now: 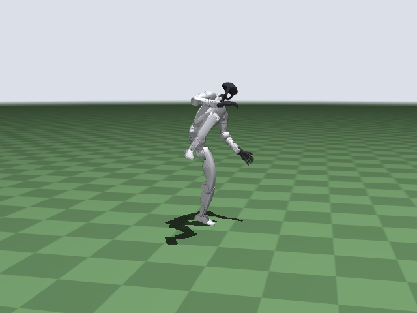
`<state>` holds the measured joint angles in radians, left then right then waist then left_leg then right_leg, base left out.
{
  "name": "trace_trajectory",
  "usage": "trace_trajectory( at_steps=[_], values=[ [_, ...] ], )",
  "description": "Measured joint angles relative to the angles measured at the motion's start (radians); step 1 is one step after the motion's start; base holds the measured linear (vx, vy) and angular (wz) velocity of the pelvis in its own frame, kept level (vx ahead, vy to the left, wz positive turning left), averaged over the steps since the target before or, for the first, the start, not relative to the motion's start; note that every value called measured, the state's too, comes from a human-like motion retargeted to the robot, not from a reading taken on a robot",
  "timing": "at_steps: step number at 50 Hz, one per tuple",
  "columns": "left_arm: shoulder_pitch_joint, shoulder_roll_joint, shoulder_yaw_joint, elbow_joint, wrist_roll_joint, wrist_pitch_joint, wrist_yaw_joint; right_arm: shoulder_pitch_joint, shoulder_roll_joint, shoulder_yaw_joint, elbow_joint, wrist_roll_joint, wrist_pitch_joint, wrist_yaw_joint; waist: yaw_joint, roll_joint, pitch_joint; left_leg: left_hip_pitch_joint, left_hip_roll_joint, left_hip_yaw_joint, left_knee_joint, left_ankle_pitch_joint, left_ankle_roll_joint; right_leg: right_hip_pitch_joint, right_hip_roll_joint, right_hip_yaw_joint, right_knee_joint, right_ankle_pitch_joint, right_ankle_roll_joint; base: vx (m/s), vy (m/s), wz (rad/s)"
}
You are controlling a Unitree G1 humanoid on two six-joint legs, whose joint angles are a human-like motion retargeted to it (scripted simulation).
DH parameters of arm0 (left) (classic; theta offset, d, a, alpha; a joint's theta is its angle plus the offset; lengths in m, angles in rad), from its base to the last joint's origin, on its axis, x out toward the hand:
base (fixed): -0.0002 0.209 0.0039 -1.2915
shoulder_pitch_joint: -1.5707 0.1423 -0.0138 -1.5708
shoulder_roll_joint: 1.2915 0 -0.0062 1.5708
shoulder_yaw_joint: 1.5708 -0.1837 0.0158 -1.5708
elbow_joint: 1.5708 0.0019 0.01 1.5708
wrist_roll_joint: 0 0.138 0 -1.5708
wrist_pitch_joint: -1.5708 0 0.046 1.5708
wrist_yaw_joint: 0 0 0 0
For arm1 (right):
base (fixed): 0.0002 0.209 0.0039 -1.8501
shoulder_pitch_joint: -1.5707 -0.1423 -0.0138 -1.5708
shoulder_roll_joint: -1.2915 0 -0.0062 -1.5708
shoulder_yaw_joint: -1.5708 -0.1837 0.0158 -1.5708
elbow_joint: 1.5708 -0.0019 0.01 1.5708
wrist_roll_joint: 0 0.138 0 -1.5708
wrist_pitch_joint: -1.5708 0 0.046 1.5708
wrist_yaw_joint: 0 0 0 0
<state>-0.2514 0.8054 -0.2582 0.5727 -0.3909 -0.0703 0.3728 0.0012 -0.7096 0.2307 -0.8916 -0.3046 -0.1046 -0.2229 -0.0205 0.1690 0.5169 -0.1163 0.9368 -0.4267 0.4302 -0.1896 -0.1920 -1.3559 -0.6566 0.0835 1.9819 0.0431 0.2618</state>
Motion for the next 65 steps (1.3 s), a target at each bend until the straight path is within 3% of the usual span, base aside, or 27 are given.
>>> trace_trajectory(
  at_steps=[2,3,5,7,8,9,10,12,14,16,17,18,20,27,31,33,37,40,43,47,52,55,58,60,62,65],
  values=[
    [0.037,-0.017,0.087,0.053,0.032,-0.015,0.003,0.017,-0.027,-0.013,0.038,0.001,-0.001,0.045,0.073,-0.014,-0.030,0.009,0.024,0.020,-0.059,0.025,-0.023,0.131,-0.029,-0.117,-0.327,0.243,0.000,-0.13,-0.25,0.18],
    [0.059,-0.015,0.140,0.079,0.029,-0.024,-0.001,0.021,-0.040,-0.022,0.059,0.009,0.000,0.066,0.105,-0.036,-0.033,0.020,0.029,0.029,-0.096,0.046,-0.043,0.224,0.009,-0.160,-0.554,0.316,0.000,-0.16,-0.27,0.20],
    [0.134,-0.010,0.238,0.125,-0.011,-0.037,-0.005,0.062,-0.061,-0.042,0.090,0.018,0.009,0.100,0.146,-0.106,-0.045,0.062,-0.014,0.041,-0.167,0.067,-0.068,0.512,0.038,-0.167,-1.124,0.313,0.000,0.21,-0.20,1.08],
    [0.248,0.011,0.316,0.160,-0.084,-0.034,0.006,0.160,-0.064,-0.048,0.106,0.022,0.032,0.107,0.181,-0.214,-0.052,0.126,-0.137,0.033,-0.181,0.036,-0.069,0.893,-0.097,-0.222,-1.716,0.255,0.000,0.66,-0.27,1.82],
    [0.292,0.031,0.356,0.178,-0.115,-0.027,0.013,0.194,-0.065,-0.049,0.116,0.035,0.043,0.101,0.219,-0.249,-0.059,0.138,-0.164,0.036,-0.189,0.028,-0.070,0.999,-0.108,-0.259,-1.900,0.236,0.000,0.41,-0.47,0.31],
    [0.339,0.056,0.402,0.196,-0.141,-0.021,0.014,0.222,-0.061,-0.042,0.118,0.049,0.046,0.090,0.283,-0.258,-0.104,0.132,-0.128,0.065,-0.219,0.041,-0.070,1.001,-0.033,-0.273,-1.992,0.232,0.000,0.15,-0.54,-1.36],
    [0.387,0.083,0.452,0.214,-0.164,-0.016,0.014,0.246,-0.054,-0.031,0.115,0.064,0.046,0.077,0.358,-0.253,-0.169,0.117,-0.061,0.109,-0.259,0.063,-0.070,0.951,0.086,-0.276,-2.037,0.235,0.000,-0.01,-0.53,-2.08],
    [0.481,0.119,0.579,0.248,-0.244,-0.009,0.018,0.246,-0.065,0.007,0.123,0.081,0.045,0.047,0.463,-0.253,-0.167,0.095,0.008,0.114,-0.237,0.063,-0.069,0.977,0.234,-0.296,-2.039,0.281,0.000,-0.03,-0.47,-0.87],
    [0.570,0.121,0.702,0.296,-0.340,-0.021,0.025,0.223,-0.091,0.057,0.150,0.081,0.047,0.030,0.506,-0.284,-0.054,0.073,-0.058,0.059,-0.134,0.011,-0.059,1.100,0.230,-0.260,-2.003,0.290,0.000,0.10,-0.29,0.97],
    [0.650,0.106,0.791,0.347,-0.427,-0.048,0.009,0.222,-0.115,0.106,0.188,0.057,0.043,0.024,0.523,-0.333,-0.007,0.007,-0.144,0.015,-0.070,-0.025,-0.057,1.173,0.209,-0.238,-1.966,0.260,0.000,0.17,-0.26,1.08],
    [0.680,0.095,0.810,0.365,-0.455,-0.060,-0.010,0.227,-0.126,0.128,0.219,0.040,0.040,0.024,0.521,-0.377,0.003,-0.048,-0.228,-0.008,-0.027,-0.025,-0.062,1.202,0.178,-0.229,-1.968,0.247,0.000,0.13,-0.26,1.26],
    [0.700,0.081,0.798,0.372,-0.466,-0.066,-0.031,0.235,-0.137,0.146,0.264,0.026,0.038,0.033,0.511,-0.453,0.003,-0.129,-0.390,-0.020,0.053,0.000,-0.068,1.218,0.102,-0.206,-1.990,0.244,0.000,0.10,-0.27,1.25],
    [0.713,0.044,0.791,0.338,-0.465,-0.082,-0.039,0.243,-0.128,0.158,0.336,0.010,0.036,0.022,0.500,-0.541,0.003,-0.284,-0.546,-0.048,0.146,0.000,-0.070,1.210,0.072,-0.166,-2.007,0.236,0.000,0.02,-0.35,0.99],
    [0.780,-0.171,0.704,-0.106,-0.475,-0.168,-0.050,0.199,-0.044,0.134,0.496,0.000,0.040,-0.103,0.560,-0.575,0.003,-0.492,-0.669,-0.045,0.237,-0.068,-0.069,1.100,0.211,-0.257,-1.997,0.195,-0.006,-0.08,-0.45,0.17],
    [0.755,-0.251,0.577,-0.423,-0.531,-0.213,-0.133,0.138,-0.052,0.073,0.493,-0.045,0.023,-0.224,0.536,-0.525,0.003,-0.457,-0.691,0.013,0.135,-0.049,-0.045,1.098,0.204,-0.517,-1.985,0.104,-0.099,-0.12,-0.45,0.11],
    [0.708,-0.280,0.494,-0.583,-0.546,-0.222,-0.174,0.101,-0.078,0.032,0.467,-0.085,0.019,-0.290,0.519,-0.469,0.003,-0.413,-0.674,0.040,0.058,-0.031,-0.029,1.097,0.189,-0.593,-1.972,0.040,-0.107,-0.16,-0.44,-0.39],
    [0.648,-0.340,0.386,-0.889,-0.466,-0.206,-0.214,-0.046,-0.191,-0.030,0.441,-0.199,0.044,-0.416,0.443,-0.312,0.003,-0.296,-0.579,0.111,-0.062,0.045,-0.012,1.018,0.237,-0.438,-1.890,0.002,-0.095,-0.19,-0.42,-1.17],
    [0.600,-0.333,0.344,-1.100,-0.313,-0.214,-0.187,-0.239,-0.243,-0.034,0.501,-0.233,0.091,-0.486,0.315,-0.233,0.003,-0.227,-0.519,0.246,-0.112,0.105,-0.028,0.983,0.286,-0.383,-1.884,-0.011,-0.107,-0.13,-0.38,-1.20],
    [0.442,-0.257,0.327,-1.259,-0.133,-0.213,-0.150,-0.392,-0.229,-0.089,0.550,-0.184,0.111,-0.516,0.158,-0.183,0.003,-0.168,-0.497,0.407,-0.131,0.130,-0.027,0.966,0.299,-0.325,-1.896,-0.036,-0.101,-0.05,-0.28,-0.88],
    [0.101,-0.142,0.292,-1.364,0.025,-0.198,-0.127,-0.477,-0.094,-0.201,0.535,-0.111,0.084,-0.557,-0.031,-0.134,0.003,-0.064,-0.477,0.575,-0.161,0.171,-0.040,0.956,0.333,-0.246,-1.933,-0.049,-0.093,0.04,-0.20,-1.21],
    [-0.440,0.025,0.089,-1.358,0.224,-0.135,-0.084,-0.427,0.071,-0.237,0.437,-0.011,0.035,-0.502,-0.290,-0.124,0.003,0.057,-0.476,0.708,-0.195,0.250,-0.066,0.953,0.380,-0.151,-1.980,-0.047,-0.103,0.14,-0.15,-1.28],
    [-0.806,0.133,-0.095,-1.268,0.334,-0.045,-0.157,-0.367,0.096,-0.196,0.388,0.014,0.021,-0.462,-0.449,-0.120,0.003,0.117,-0.478,0.764,-0.203,0.296,-0.058,0.955,0.409,-0.090,-1.990,-0.044,-0.129,0.20,-0.08,-1.12],
    [-1.297,0.109,-0.416,-0.990,0.468,0.031,-0.199,-0.252,0.043,-0.242,0.311,0.075,-0.015,-0.438,-0.550,-0.090,0.003,0.159,-0.486,0.812,-0.206,0.330,-0.057,0.958,0.429,-0.049,-2.002,-0.041,-0.125,0.23,-0.04,-0.91],
    [-1.617,0.003,-0.678,-0.662,0.570,0.068,-0.134,-0.190,0.010,-0.265,0.271,0.109,-0.037,-0.443,-0.601,-0.074,0.003,0.179,-0.512,0.814,-0.222,0.326,-0.064,0.959,0.429,-0.029,-2.014,-0.033,-0.108,0.22,0.02,-0.66],
    [-1.821,-0.170,-0.907,-0.188,0.669,0.103,-0.042,-0.138,-0.010,-0.282,0.231,0.123,-0.069,-0.479,-0.655,-0.059,-0.007,0.183,-0.570,0.721,-0.249,0.270,-0.070,0.967,0.419,-0.017,-2.027,-0.032,-0.088,0.21,0.08,-0.45],
    [-1.904,-0.448,-1.134,0.580,0.792,0.153,-0.089,-0.137,-0.028,-0.245,0.202,0.085,-0.078,-0.523,-0.737,-0.017,-0.022,0.178,-0.625,0.613,-0.267,0.208,-0.070,0.984,0.425,-0.008,-2.046,-0.036,-0.080,0.19,0.03,-0.44]
  ],
)
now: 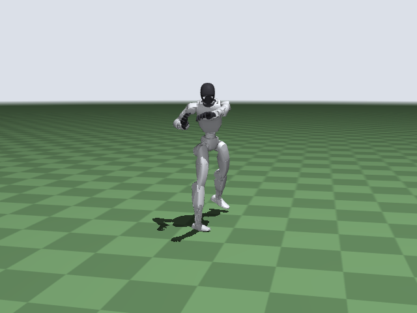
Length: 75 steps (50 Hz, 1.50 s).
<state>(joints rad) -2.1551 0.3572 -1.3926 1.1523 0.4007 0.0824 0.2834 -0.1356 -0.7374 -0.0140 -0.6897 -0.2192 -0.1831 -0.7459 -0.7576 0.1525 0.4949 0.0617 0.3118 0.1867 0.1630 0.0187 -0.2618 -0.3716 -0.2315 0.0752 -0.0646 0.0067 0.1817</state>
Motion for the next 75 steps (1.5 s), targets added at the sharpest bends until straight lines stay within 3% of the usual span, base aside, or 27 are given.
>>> trace_trajectory(
  at_steps=[2,3,6,8,10,11,15,18,20,22,25,27,30,35,40,42,45,47,50,52,55,59,65,68,70,73,75],
  values=[
    [0.016,-0.105,0.033,0.259,0.031,-0.020,-0.137,-0.033,0.016,0.013,-0.016,-0.041,0.000,0.010,-0.027,0.026,0.003,0.002,0.027,0.058,0.043,0.004,0.005,0.009,0.029,0.005,0.001,-0.003,-0.011,0.17,-0.04,-0.56],
    [0.018,-0.111,0.070,0.261,0.012,-0.034,-0.155,-0.054,0.033,0.004,-0.026,-0.062,-0.001,0.016,-0.030,0.027,0.004,0.011,0.029,0.090,0.055,0.013,0.008,0.013,0.032,0.013,0.003,-0.004,-0.013,0.15,-0.02,-0.67],
    [0.113,0.041,0.206,-0.115,-0.100,-0.097,0.033,-0.149,0.059,-0.004,-0.044,-0.155,0.004,-0.021,-0.014,0.048,-0.013,0.064,0.030,0.134,0.059,0.041,0.011,0.031,0.056,0.059,0.004,-0.011,-0.034,0.12,-0.02,-0.89],
    [0.195,0.101,0.288,-0.420,-0.159,-0.116,0.172,-0.299,0.030,0.004,0.000,-0.241,0.072,0.000,0.035,0.060,-0.002,0.085,0.012,0.107,0.069,0.059,0.014,0.049,0.051,0.086,0.001,-0.012,-0.038,0.06,0.02,-0.61],
    [0.355,0.153,0.415,-0.712,-0.166,-0.121,0.202,-0.513,-0.042,0.037,0.099,-0.305,0.140,0.035,0.070,0.070,-0.008,0.091,0.004,0.066,0.106,0.062,0.008,0.071,0.049,0.104,0.004,-0.023,-0.045,0.03,0.03,-0.38],
    [0.513,0.203,0.516,-0.866,-0.162,-0.144,0.158,-0.627,-0.061,0.086,0.183,-0.311,0.145,0.024,0.071,0.067,-0.045,0.088,0.001,0.051,0.127,0.060,0.003,0.075,0.047,0.112,0.011,-0.036,-0.054,0.01,0.02,-0.29],
    [1.098,0.204,0.851,-1.335,-0.323,-0.260,-0.010,-1.233,-0.107,0.436,0.814,-0.293,0.254,-0.021,0.176,0.066,-0.102,0.085,-0.012,0.032,0.209,0.021,0.000,0.088,0.038,0.148,0.024,-0.058,-0.043,-0.04,0.04,-0.39],
    [1.505,0.115,0.927,-1.499,-0.556,-0.304,-0.076,-1.569,-0.026,0.733,1.476,0.055,0.316,0.127,0.282,0.057,-0.114,0.089,-0.025,0.016,0.238,-0.043,0.007,0.107,0.040,0.166,0.008,-0.043,-0.033,-0.11,0.05,-0.37],
    [1.719,0.107,0.927,-1.542,-0.718,-0.316,-0.132,-1.676,0.013,0.805,1.862,0.346,0.330,0.298,0.360,0.032,-0.124,0.087,-0.034,0.020,0.243,-0.067,0.012,0.113,0.031,0.169,-0.005,-0.030,-0.015,-0.16,0.05,-0.06],
    [1.885,0.157,0.945,-1.560,-0.841,-0.315,-0.186,-1.700,-0.020,0.815,2.050,0.515,0.330,0.329,0.431,0.004,-0.122,0.083,-0.033,0.038,0.249,-0.086,0.021,0.115,0.020,0.160,-0.017,-0.015,0.006,-0.19,0.05,0.24],
    [2.099,0.252,1.013,-1.575,-0.937,-0.302,-0.250,-1.542,-0.159,0.701,1.858,0.599,0.242,0.090,0.509,-0.022,-0.098,0.089,-0.022,0.058,0.221,-0.136,0.031,0.110,0.009,0.133,-0.019,-0.004,0.021,-0.23,0.08,0.48],
    [2.209,0.279,1.076,-1.567,-0.977,-0.294,-0.292,-1.352,-0.198,0.492,1.585,0.640,0.122,-0.010,0.534,-0.036,-0.062,0.095,-0.016,0.071,0.187,-0.185,0.030,0.102,0.002,0.110,-0.018,0.001,0.039,-0.28,0.12,0.54],
    [2.322,0.280,1.162,-1.559,-0.987,-0.295,-0.273,-0.963,-0.151,0.203,1.077,0.680,-0.005,-0.016,0.554,-0.073,-0.005,0.074,-0.019,0.095,0.159,-0.263,0.044,0.069,-0.021,0.081,-0.019,0.015,0.074,-0.33,0.13,0.49],
    [2.273,0.297,1.196,-1.514,-0.943,-0.288,-0.225,-0.387,0.042,0.026,0.518,0.463,-0.018,0.076,0.602,-0.099,0.025,-0.101,-0.032,0.107,0.191,-0.351,0.118,-0.073,-0.080,-0.044,0.001,0.007,0.031,-0.34,0.12,0.56],
    [1.959,0.303,1.062,-1.453,-0.608,-0.255,-0.206,-0.075,0.163,0.002,0.338,0.110,0.025,0.138,0.622,0.017,0.025,-0.205,-0.054,0.071,0.125,-0.329,0.098,-0.211,-0.191,-0.342,0.191,-0.059,-0.006,-0.14,0.09,0.62],
    [1.842,0.281,1.018,-1.467,-0.474,-0.253,-0.186,-0.017,0.189,0.006,0.314,0.091,0.014,0.151,0.615,0.076,0.025,-0.206,-0.055,0.071,0.099,-0.312,0.091,-0.237,-0.236,-0.464,0.289,-0.065,-0.040,0.06,-0.02,0.18],
    [1.716,0.217,0.975,-1.483,-0.394,-0.257,-0.137,0.027,0.220,0.042,0.277,0.114,-0.008,0.156,0.586,0.139,0.025,-0.165,-0.049,0.083,0.075,-0.295,0.087,-0.228,-0.251,-0.504,0.345,-0.055,-0.062,0.23,-0.16,-0.18],
    [1.708,0.183,0.986,-1.498,-0.452,-0.258,-0.100,0.063,0.208,0.071,0.221,0.119,-0.019,0.196,0.533,0.158,0.024,-0.120,-0.034,0.088,0.111,-0.300,0.122,-0.245,-0.266,-0.462,0.477,-0.120,-0.033,0.40,-0.27,-0.67],
    [1.755,0.131,1.049,-1.461,-0.546,-0.272,-0.053,0.002,0.202,0.202,0.231,0.109,-0.032,0.219,0.483,0.156,0.007,-0.059,0.019,0.150,0.209,-0.228,0.128,-0.183,-0.154,-0.400,0.413,-0.141,-0.078,0.46,-0.38,-1.78],
    [1.825,0.121,1.084,-1.423,-0.576,-0.260,-0.047,0.017,0.186,0.243,0.199,0.150,-0.053,0.276,0.430,0.120,-0.018,-0.058,0.042,0.157,0.400,-0.162,0.175,-0.199,-0.146,-0.335,0.565,-0.211,-0.049,0.65,-0.38,-1.91],
    [1.880,0.125,1.116,-1.327,-0.466,-0.234,-0.018,0.065,0.144,0.268,0.134,0.237,-0.078,0.353,0.431,0.116,-0.052,-0.113,0.014,0.050,0.662,-0.050,0.240,-0.044,-0.004,-0.221,0.339,-0.181,-0.178,0.57,-0.35,-2.72],
    [1.925,0.093,1.081,-1.122,-0.368,-0.248,0.019,0.094,0.160,0.288,0.141,0.294,-0.082,0.391,0.453,0.053,-0.101,-0.284,-0.197,-0.101,1.112,-0.157,0.280,0.090,0.052,-0.038,0.267,-0.169,-0.213,0.57,-0.15,-2.79],
    [2.145,0.045,1.233,-0.883,-0.277,-0.257,0.206,0.085,0.192,0.285,0.124,0.365,-0.070,0.476,0.563,-0.127,-0.126,-0.633,-0.314,0.068,1.735,-0.313,0.376,0.246,0.038,0.229,0.302,-0.150,-0.179,0.47,-0.03,-3.33],
    [2.263,-0.003,1.324,-0.765,-0.352,-0.252,0.288,0.029,0.212,0.307,0.088,0.375,-0.063,0.509,0.645,-0.206,-0.127,-0.907,-0.260,0.128,1.978,-0.331,0.321,0.299,0.008,0.362,0.324,-0.123,-0.120,0.31,0.07,-3.47],
    [2.324,-0.033,1.355,-0.674,-0.404,-0.249,0.293,-0.011,0.222,0.329,0.059,0.379,-0.060,0.530,0.698,-0.250,-0.102,-1.075,-0.229,0.129,2.071,-0.304,0.225,0.354,-0.037,0.444,0.339,-0.100,-0.084,0.24,0.19,-3.38],
    [2.393,-0.076,1.343,-0.524,-0.444,-0.241,0.183,-0.052,0.222,0.373,0.016,0.344,-0.061,0.563,0.742,-0.272,-0.008,-1.251,-0.202,0.079,2.115,-0.235,0.049,0.470,-0.134,0.493,0.394,-0.040,-0.026,0.18,0.34,-3.01],
    [2.451,-0.093,1.304,-0.425,-0.424,-0.242,0.098,-0.066,0.219,0.410,-0.008,0.345,-0.071,0.566,0.738,-0.284,0.014,-1.374,-0.153,0.059,2.128,-0.199,0.000,0.521,-0.216,0.485,0.438,0.003,0.035,0.15,0.43,-2.27]
  ],
)
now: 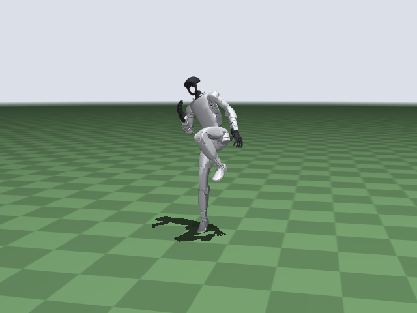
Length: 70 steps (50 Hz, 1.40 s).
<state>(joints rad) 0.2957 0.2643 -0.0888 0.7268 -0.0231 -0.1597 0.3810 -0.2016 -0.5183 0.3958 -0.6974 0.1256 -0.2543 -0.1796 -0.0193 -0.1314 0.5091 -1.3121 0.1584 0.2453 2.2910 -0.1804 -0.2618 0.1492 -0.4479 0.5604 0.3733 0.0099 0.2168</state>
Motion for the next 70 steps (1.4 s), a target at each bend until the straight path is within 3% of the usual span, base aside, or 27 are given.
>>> trace_trajectory(
  at_steps=[5,10,13,15,16,18,20,22,24,26,30,32,33,34,37,38,40,43,45,48,50,52,57,60,62,65,70],
  values=[
    [0.072,-0.041,-0.130,0.231,0.051,0.035,-0.160,-0.060,-0.024,0.069,-0.034,0.007,0.011,0.051,-0.023,0.006,0.011,-0.256,0.241,-0.137,0.008,0.059,0.000,0.046,-0.121,-0.056,0.117,0.060,0.045,0.13,0.27,-2.06],
    [0.053,-0.073,-0.113,0.383,-0.047,0.123,-0.318,-0.099,-0.035,0.085,-0.032,0.015,0.044,0.090,-0.012,-0.008,0.011,-0.256,0.497,-0.220,-0.125,0.077,0.000,-0.078,-0.297,-0.048,0.233,0.026,0.045,0.01,0.21,-1.89],
    [-0.002,-0.033,-0.064,0.390,-0.098,0.177,-0.438,-0.113,-0.026,0.067,-0.018,-0.031,0.057,0.140,-0.006,-0.006,-0.009,-0.119,0.630,-0.193,-0.314,0.256,0.000,-0.247,-0.509,-0.110,0.266,-0.051,0.045,0.01,0.35,-1.06],
    [-0.050,0.020,0.006,0.411,-0.050,0.200,-0.427,-0.116,-0.002,0.047,-0.002,-0.022,0.061,0.169,-0.016,-0.030,-0.095,-0.015,0.578,-0.143,-0.553,0.457,0.000,-0.373,-0.662,-0.139,0.223,-0.138,0.029,-0.02,0.36,0.12],
    [-0.038,0.041,0.039,0.426,-0.023,0.198,-0.409,-0.073,0.018,0.063,0.011,-0.021,0.055,0.169,-0.015,-0.009,-0.181,0.060,0.531,-0.146,-0.731,0.501,0.000,-0.409,-0.675,-0.146,0.156,-0.158,0.027,0.00,0.23,0.05],
    [-0.059,0.079,0.091,0.464,0.030,0.168,-0.352,-0.027,0.053,0.111,0.039,-0.028,0.039,0.179,0.033,0.062,-0.248,0.306,0.532,-0.165,-1.092,0.477,0.000,-0.428,-0.640,-0.124,0.019,-0.207,0.029,0.17,0.07,-1.83],
    [-0.040,0.097,0.115,0.477,-0.009,0.123,-0.318,0.032,0.091,0.218,0.078,-0.117,0.014,0.168,0.108,0.243,-0.227,0.731,0.669,-0.153,-1.476,0.379,0.000,-0.325,-0.471,-0.089,-0.153,-0.167,0.022,0.29,0.11,-4.05],
    [-0.047,0.100,0.144,0.464,-0.084,0.113,-0.266,0.024,0.088,0.279,0.076,-0.192,0.015,0.165,0.077,0.356,-0.217,1.043,0.555,-0.213,-1.873,0.437,0.001,-0.325,-0.420,-0.056,-0.294,-0.092,0.019,0.10,0.33,-2.32],
    [-0.049,0.103,0.144,0.436,-0.169,0.093,-0.247,-0.018,0.066,0.304,0.053,-0.253,0.021,0.161,-0.048,0.389,-0.168,1.244,0.335,-0.236,-2.165,0.529,0.000,-0.312,-0.498,-0.042,-0.392,-0.054,0.043,-0.03,0.46,-0.71],
    [-0.044,0.135,0.127,0.375,-0.177,0.082,-0.252,-0.066,0.049,0.282,0.012,-0.280,0.031,0.144,-0.215,0.465,-0.106,1.265,0.261,-0.064,-2.253,0.560,0.000,-0.303,-0.480,-0.081,-0.409,-0.045,0.045,-0.27,0.39,0.60],
    [-0.008,0.299,0.127,0.084,0.011,0.077,-0.262,-0.035,0.044,0.133,-0.092,-0.283,0.027,0.057,-0.435,0.651,-0.002,1.094,0.276,0.160,-2.113,0.506,0.000,-0.455,-0.288,-0.138,-0.250,-0.110,0.045,-0.34,0.27,1.16],
    [0.008,0.406,0.204,-0.126,-0.100,0.051,-0.170,0.020,0.098,0.088,-0.115,-0.443,0.070,-0.009,-0.390,0.651,0.011,1.075,0.191,0.077,-2.108,0.543,0.000,-0.551,-0.233,-0.092,-0.228,-0.124,0.045,-0.13,0.32,-0.29],
    [0.007,0.465,0.238,-0.216,-0.085,0.025,-0.086,0.005,0.066,0.010,-0.099,-0.905,0.154,-0.116,-0.333,0.651,0.011,1.061,0.161,0.025,-2.110,0.556,0.000,-0.614,-0.187,-0.061,-0.222,-0.125,0.045,-0.14,0.30,-1.03],
    [-0.007,0.489,0.269,-0.311,-0.167,-0.024,-0.009,0.005,0.083,0.006,-0.091,-1.009,0.176,-0.165,-0.281,0.651,0.011,1.047,0.148,-0.008,-2.114,0.558,0.000,-0.672,-0.130,-0.038,-0.214,-0.122,0.045,-0.15,0.27,-1.37],
    [-0.087,0.448,0.321,-0.652,-0.566,-0.211,0.101,0.002,0.132,0.066,-0.072,-0.901,0.163,-0.153,-0.140,0.651,0.011,1.001,0.187,0.011,-2.114,0.525,0.000,-0.818,0.054,-0.002,-0.194,-0.103,0.045,-0.21,0.20,-1.58],
    [-0.127,0.412,0.309,-0.784,-0.678,-0.255,0.066,-0.022,0.080,0.078,-0.033,-1.003,0.168,-0.076,-0.102,0.651,0.011,0.987,0.209,0.050,-2.112,0.511,0.000,-0.849,0.104,-0.001,-0.200,-0.089,0.045,-0.23,0.19,-1.43],
    [-0.203,0.301,0.230,-1.062,-0.863,-0.337,0.000,-0.009,0.135,0.070,-0.064,-0.817,0.171,-0.159,-0.075,0.651,0.011,0.965,0.238,0.140,-2.122,0.494,0.007,-0.875,0.170,-0.023,-0.237,-0.058,0.045,-0.22,0.23,-0.86],
    [-0.338,0.164,0.008,-1.309,-0.837,-0.316,-0.137,-0.012,0.010,0.058,-0.011,-0.910,0.162,-0.059,-0.123,0.651,0.011,0.962,0.277,0.429,-2.103,0.364,0.104,-0.852,0.163,-0.108,-0.312,-0.032,0.045,-0.22,0.31,0.35],
    [-0.398,0.062,-0.135,-1.390,-0.783,-0.307,-0.141,0.048,0.082,0.100,-0.069,-0.403,0.073,-0.110,-0.185,0.650,0.011,0.953,0.317,0.528,-2.085,0.261,0.124,-0.811,0.159,-0.183,-0.370,-0.015,0.045,-0.20,0.31,0.83],
    [-0.498,-0.019,-0.257,-1.374,-0.720,-0.291,-0.081,0.019,0.011,0.017,-0.058,-0.683,0.140,-0.172,-0.212,0.522,0.011,0.852,0.341,0.416,-1.952,0.177,0.120,-0.754,0.114,-0.246,-0.426,0.012,0.045,-0.21,0.34,1.00],
    [-0.525,-0.058,-0.264,-1.392,-0.765,-0.293,-0.098,0.045,0.034,0.025,-0.090,-0.436,0.084,-0.152,-0.215,0.431,0.011,0.761,0.364,0.321,-1.832,0.151,0.106,-0.719,0.101,-0.298,-0.431,0.022,0.045,-0.19,0.34,1.26],
    [-0.606,-0.093,-0.260,-1.409,-0.893,-0.277,-0.112,0.084,0.059,0.041,-0.108,-0.323,0.090,-0.142,-0.165,0.360,0.011,0.753,0.287,0.270,-1.836,0.138,0.075,-0.658,0.011,-0.325,-0.460,0.036,0.045,-0.16,0.49,1.49],
    [-0.798,-0.175,-0.302,-1.452,-1.014,-0.255,-0.226,-0.007,-0.012,-0.004,-0.130,-0.300,0.084,-0.203,0.081,0.274,0.011,0.672,0.289,0.092,-1.818,0.097,0.051,-0.543,0.039,-0.507,-0.438,0.024,0.045,-0.07,0.19,1.29],
    [-0.862,-0.228,-0.335,-1.480,-1.064,-0.230,-0.278,-0.163,-0.078,0.022,-0.086,-0.278,0.119,-0.159,0.192,0.219,0.011,0.683,0.176,0.011,-1.920,0.121,0.042,-0.454,-0.031,-0.629,-0.433,0.021,0.045,0.05,0.26,2.10],
    [-0.857,-0.242,-0.332,-1.505,-1.092,-0.236,-0.309,-0.296,-0.126,0.043,-0.047,-0.377,0.080,-0.320,0.265,0.182,0.010,0.705,0.123,-0.031,-1.985,0.137,0.021,-0.394,-0.058,-0.732,-0.407,0.009,0.045,0.16,0.21,2.14],
    [-0.804,-0.237,-0.318,-1.522,-1.115,-0.223,-0.355,-0.522,-0.211,0.098,0.031,-0.441,0.101,-0.374,0.367,0.121,0.011,0.760,0.021,-0.075,-2.107,0.167,0.013,-0.288,-0.122,-0.904,-0.383,0.008,0.045,0.23,0.15,2.07],
    [-0.697,-0.101,-0.281,-1.439,-1.058,-0.258,-0.366,-1.231,-0.301,0.362,0.349,-0.643,0.217,-0.430,0.508,0.088,0.011,0.831,-0.028,-0.183,-2.324,0.263,0.024,-0.168,-0.089,-1.076,-0.363,0.019,-0.004,0.24,0.04,1.53]
  ],
)
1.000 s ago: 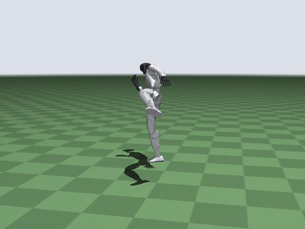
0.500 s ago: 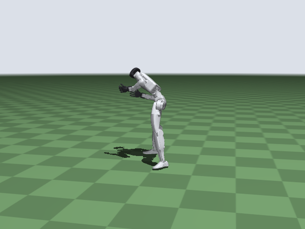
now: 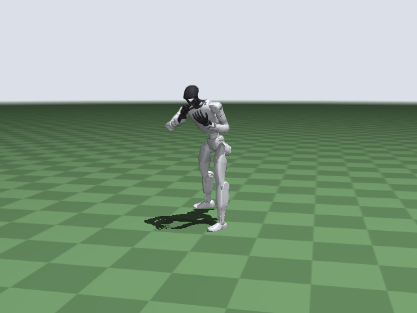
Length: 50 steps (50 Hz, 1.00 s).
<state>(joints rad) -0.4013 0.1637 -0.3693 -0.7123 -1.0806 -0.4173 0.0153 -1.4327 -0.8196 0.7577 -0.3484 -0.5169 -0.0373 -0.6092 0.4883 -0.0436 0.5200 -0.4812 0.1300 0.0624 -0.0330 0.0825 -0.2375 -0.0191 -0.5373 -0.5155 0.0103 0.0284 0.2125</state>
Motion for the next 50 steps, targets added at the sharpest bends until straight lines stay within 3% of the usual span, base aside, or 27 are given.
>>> trace_trajectory(
  at_steps=[4,7,10,12,15,17,20,23,26,28,30,32,35,37,39,41,43,45,47,50],
  values=[
    [0.127,0.087,-0.004,0.071,0.019,-0.033,-0.018,-0.523,0.085,0.386,0.642,-0.006,0.078,0.071,0.091,-0.005,-0.013,0.017,-0.027,-0.060,-0.047,0.022,0.004,0.076,0.019,-0.069,0.001,0.021,0.004,0.24,0.01,1.14],
    [0.191,0.149,0.015,0.091,0.104,0.007,-0.070,-0.699,0.210,0.635,1.224,0.107,0.125,0.360,0.172,-0.029,-0.027,0.000,-0.036,-0.083,-0.038,0.018,0.019,0.088,0.029,-0.070,0.002,0.040,-0.001,0.20,-0.02,0.61],
    [0.213,0.176,0.070,0.068,0.063,0.054,-0.121,-0.693,0.304,0.556,1.651,0.301,0.169,0.467,0.253,-0.069,-0.023,-0.014,-0.046,-0.089,-0.007,-0.005,0.034,0.097,0.025,-0.064,0.003,0.060,0.007,0.19,-0.04,0.29],
    [0.204,0.169,0.125,0.020,0.064,0.079,-0.108,-0.653,0.283,0.382,1.604,0.464,0.158,0.369,0.275,-0.084,-0.021,-0.013,-0.048,-0.097,0.013,-0.022,0.041,0.109,0.029,-0.052,0.002,0.070,0.005,0.18,-0.04,0.21],
    [0.093,0.161,0.180,-0.047,0.203,0.081,0.009,-0.458,0.212,0.165,1.193,0.700,0.059,0.201,0.260,-0.103,-0.032,-0.001,-0.047,-0.112,0.030,-0.033,0.053,0.134,0.041,-0.039,0.004,0.088,-0.008,0.15,-0.03,0.23],
    [-0.090,0.208,0.205,-0.015,0.389,0.090,0.111,-0.292,0.199,0.096,0.933,0.679,-0.001,0.087,0.231,-0.114,-0.048,0.015,-0.042,-0.119,0.027,-0.029,0.055,0.151,0.052,-0.039,0.011,0.101,-0.014,0.11,-0.05,0.23],
    [-0.478,0.344,0.203,0.189,0.708,0.170,0.222,0.008,0.194,-0.032,0.573,0.572,-0.036,0.070,0.168,-0.121,-0.075,0.038,-0.028,-0.133,0.017,-0.021,0.051,0.170,0.072,-0.032,0.029,0.097,-0.033,0.06,-0.08,0.23],
    [-0.999,0.474,-0.033,0.702,1.045,0.284,0.365,0.354,0.229,-0.181,0.309,0.545,-0.086,0.144,0.076,-0.123,-0.098,0.045,-0.011,-0.160,0.013,-0.015,0.031,0.185,0.095,-0.040,0.052,0.073,-0.047,-0.02,-0.12,0.31],
    [-1.482,0.417,-0.455,1.498,1.138,0.415,0.496,0.658,0.279,-0.230,0.164,0.560,-0.120,0.146,-0.028,-0.112,-0.104,0.039,0.004,-0.187,0.006,-0.004,0.014,0.196,0.118,-0.040,0.059,0.044,-0.043,-0.09,-0.12,0.32],
    [-1.661,0.317,-0.672,2.000,1.075,0.464,0.365,0.835,0.305,-0.227,0.117,0.576,-0.125,0.140,-0.094,-0.100,-0.102,0.036,0.015,-0.194,-0.004,0.006,0.005,0.194,0.126,-0.023,0.063,0.029,-0.036,-0.12,-0.11,0.08],
    [-1.718,0.301,-0.760,2.246,1.111,0.472,0.153,1.011,0.307,-0.238,0.082,0.599,-0.135,0.172,-0.154,-0.088,-0.105,0.040,0.030,-0.190,-0.019,0.015,-0.010,0.183,0.130,0.006,0.072,0.015,-0.025,-0.12,-0.10,-0.23],
    [-1.697,0.407,-0.769,2.166,1.203,0.423,0.169,1.192,0.286,-0.290,0.035,0.631,-0.163,0.214,-0.197,-0.087,-0.105,0.054,0.043,-0.170,-0.036,0.024,-0.024,0.168,0.124,0.040,0.080,-0.004,-0.014,-0.12,-0.09,-0.53],
    [-1.559,0.607,-0.658,1.797,1.038,0.336,0.513,1.417,0.276,-0.369,-0.008,0.694,-0.195,0.222,-0.242,-0.107,-0.089,0.073,0.040,-0.123,-0.049,0.033,-0.024,0.149,0.092,0.064,0.078,-0.034,0.000,-0.12,-0.07,-0.67],
    [-1.354,0.678,-0.474,1.507,0.834,0.209,0.705,1.503,0.281,-0.410,-0.019,0.694,-0.193,0.225,-0.263,-0.114,-0.075,0.068,0.042,-0.104,-0.030,0.031,-0.024,0.141,0.081,0.064,0.073,-0.058,-0.006,-0.14,-0.10,-0.56],
    [-1.072,0.687,-0.230,1.217,0.679,0.092,0.721,1.540,0.277,-0.443,-0.034,0.674,-0.187,0.232,-0.291,-0.117,-0.066,0.034,0.039,-0.067,0.026,0.024,-0.024,0.127,0.071,0.065,0.071,-0.079,-0.021,-0.15,-0.10,-0.27],
    [-0.773,0.618,0.010,0.967,0.503,0.028,0.577,1.523,0.267,-0.456,-0.048,0.651,-0.177,0.245,-0.333,-0.127,-0.070,-0.048,0.030,0.039,0.133,0.019,-0.024,0.098,0.048,0.068,0.079,-0.098,-0.039,-0.16,-0.05,0.19],
    [-0.493,0.495,0.189,0.770,0.315,0.025,0.389,1.462,0.256,-0.449,-0.056,0.618,-0.153,0.280,-0.389,-0.138,-0.091,-0.171,0.055,0.249,0.296,0.006,-0.024,0.060,0.029,0.065,0.095,-0.121,-0.053,-0.14,-0.03,0.56],
    [-0.228,0.353,0.297,0.623,0.169,0.061,0.236,1.376,0.264,-0.418,-0.059,0.572,-0.125,0.331,-0.440,-0.131,-0.122,-0.272,0.191,0.536,0.499,-0.048,-0.024,0.044,0.064,0.049,0.098,-0.155,-0.074,0.00,-0.16,0.23],
    [0.005,0.209,0.321,0.531,0.023,0.075,0.162,1.288,0.315,-0.387,-0.060,0.541,-0.113,0.369,-0.442,-0.132,-0.130,-0.244,0.388,0.823,0.658,-0.143,-0.014,0.072,0.140,0.046,0.080,-0.196,-0.097,0.22,-0.22,-0.48],
    [0.266,-0.017,0.277,0.469,-0.366,0.028,0.126,1.199,0.421,-0.371,-0.059,0.539,-0.108,0.353,-0.437,-0.170,-0.147,-0.204,0.444,0.994,0.685,-0.245,0.090,0.091,0.174,0.015,0.089,-0.230,-0.120,0.29,0.05,-0.03]
  ],
)
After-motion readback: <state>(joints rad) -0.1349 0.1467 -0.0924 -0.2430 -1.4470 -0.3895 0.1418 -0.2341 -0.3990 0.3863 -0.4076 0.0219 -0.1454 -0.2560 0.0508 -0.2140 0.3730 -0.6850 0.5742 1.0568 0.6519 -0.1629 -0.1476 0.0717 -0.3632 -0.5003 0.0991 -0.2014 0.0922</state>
